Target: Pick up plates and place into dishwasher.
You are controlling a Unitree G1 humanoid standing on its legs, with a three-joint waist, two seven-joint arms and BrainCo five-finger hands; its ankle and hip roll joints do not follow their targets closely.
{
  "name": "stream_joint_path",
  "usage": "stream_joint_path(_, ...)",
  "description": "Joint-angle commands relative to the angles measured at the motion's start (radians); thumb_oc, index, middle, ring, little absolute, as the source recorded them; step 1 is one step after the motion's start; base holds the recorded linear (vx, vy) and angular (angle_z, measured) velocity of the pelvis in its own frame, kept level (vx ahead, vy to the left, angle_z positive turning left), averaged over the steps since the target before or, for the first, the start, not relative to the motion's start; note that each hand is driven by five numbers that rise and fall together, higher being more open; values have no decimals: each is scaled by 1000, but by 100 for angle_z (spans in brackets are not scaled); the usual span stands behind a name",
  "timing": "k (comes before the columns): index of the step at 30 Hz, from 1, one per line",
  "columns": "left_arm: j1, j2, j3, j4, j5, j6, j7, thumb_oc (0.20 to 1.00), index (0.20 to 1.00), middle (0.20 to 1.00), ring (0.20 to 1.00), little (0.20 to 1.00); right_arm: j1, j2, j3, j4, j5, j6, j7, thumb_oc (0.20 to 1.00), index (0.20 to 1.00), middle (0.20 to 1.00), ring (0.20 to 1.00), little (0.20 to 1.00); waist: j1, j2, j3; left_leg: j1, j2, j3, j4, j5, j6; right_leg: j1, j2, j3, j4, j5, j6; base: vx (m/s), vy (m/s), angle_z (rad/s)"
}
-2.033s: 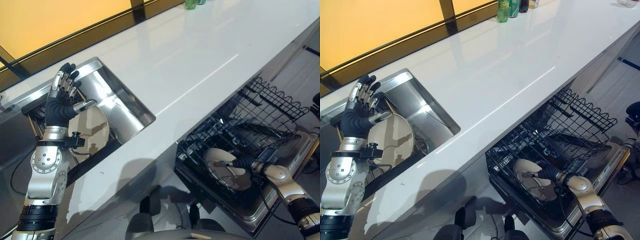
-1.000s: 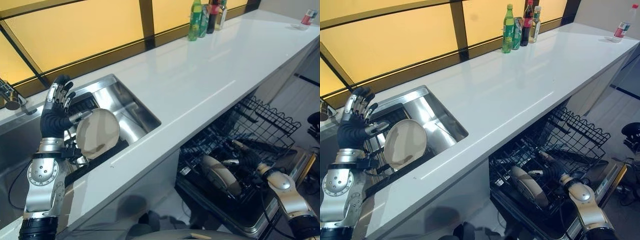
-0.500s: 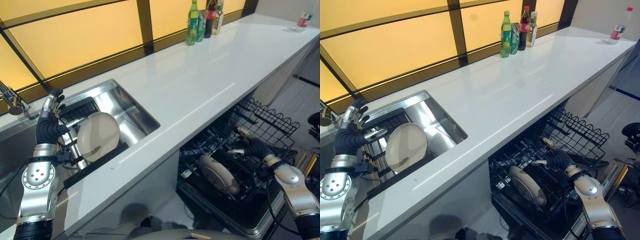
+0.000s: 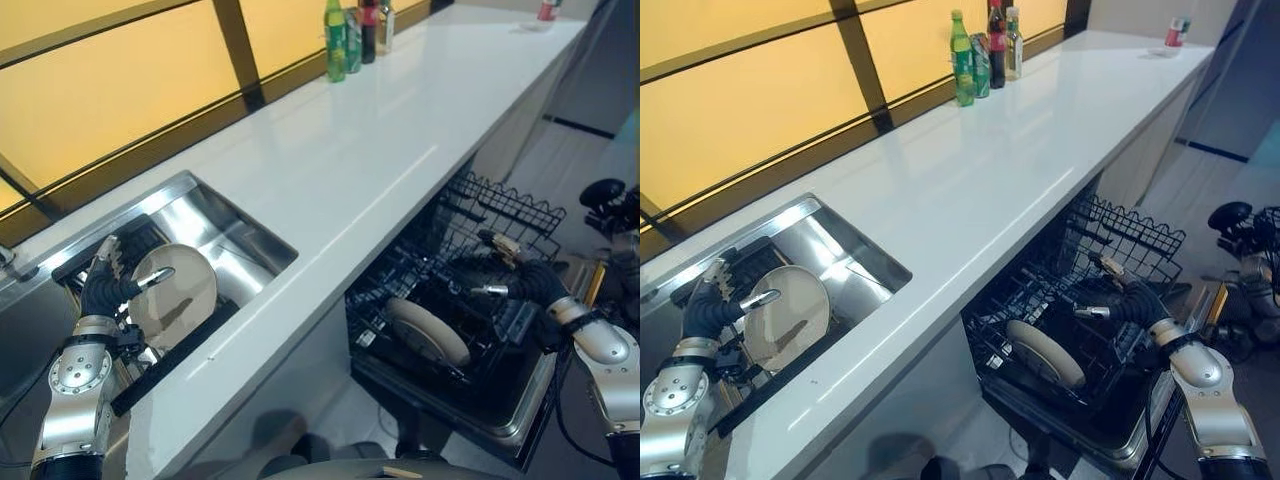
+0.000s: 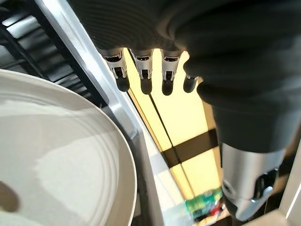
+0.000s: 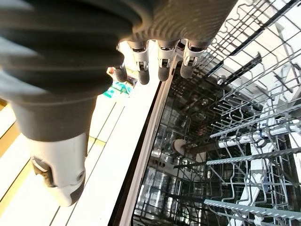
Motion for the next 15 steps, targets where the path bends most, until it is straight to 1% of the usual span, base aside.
stream_joint_path(1,-48,91,3,32,71,-23,61,1000,1000,1000,1000,1000,-22,-70,-32,-80,77,-72,-1,1000,1000,1000,1000,1000,-1,-62,-18,-60,-29,-21,80,-3,15,-83,-27,3,93,10,16,74,169,-9)
stream_joint_path(3,-66,114,-5,54,87,-23,82,1000,1000,1000,1000,1000,-29,-70,-26,-80,79,-78,-2,1000,1000,1000,1000,1000,-5,-66,-7,-64,-40,-13,88,-11,24,-95,-39,10,102,16,28,96,155,-19)
stream_joint_path(4,-75,124,-9,63,95,-17,96,1000,1000,1000,1000,1000,-31,-70,-23,-80,79,-79,-3,1000,1000,1000,1000,1000,-7,-68,-4,-58,-46,-11,88,-24,30,-92,-45,10,103,10,35,70,119,-18)
stream_joint_path(5,-79,127,-11,66,99,-15,102,1000,1000,1000,1000,1000,-33,-70,-22,-80,80,-79,-4,1000,1000,1000,1000,1000,-6,-69,-1,-65,-47,-10,92,-16,31,-100,-45,13,104,21,37,97,91,-11)
stream_joint_path(6,-88,137,-17,73,110,-5,120,1000,1000,1000,1000,1000,-35,-73,-17,-82,82,-76,-11,1000,1000,1000,1000,1000,-7,-71,2,-58,-53,-8,91,-29,36,-96,-50,13,105,14,42,65,97,-8)
stream_joint_path(8,-118,158,-31,106,133,16,163,1000,1000,1000,1000,1000,-45,-78,-4,-85,84,-68,-26,1000,1000,1000,1000,1000,-11,-77,11,-63,-62,-3,104,-37,46,-107,-58,19,115,20,54,99,126,-3)
stream_joint_path(10,-141,173,-41,144,167,14,190,1000,1000,1000,1000,1000,-53,-77,2,-79,81,-69,-32,1000,1000,1000,1000,1000,-12,-81,18,-73,-69,1,120,-44,51,-115,-64,24,123,23,61,58,89,-2)
stream_joint_path(13,-163,208,-48,200,223,40,224,1000,1000,1000,1000,1000,-53,-72,9,-73,72,-65,-38,1000,1000,1000,1000,1000,-14,-88,25,-80,-80,7,136,-53,61,-123,-72,35,131,29,73,85,107,-8)
stream_joint_path(15,-170,244,-49,235,275,72,236,1000,1000,1000,1000,1000,-50,-75,11,-72,74,-63,-43,1000,1000,1000,1000,1000,-14,-93,30,-84,-87,13,143,-59,67,-127,-80,42,133,33,82,73,109,-16)
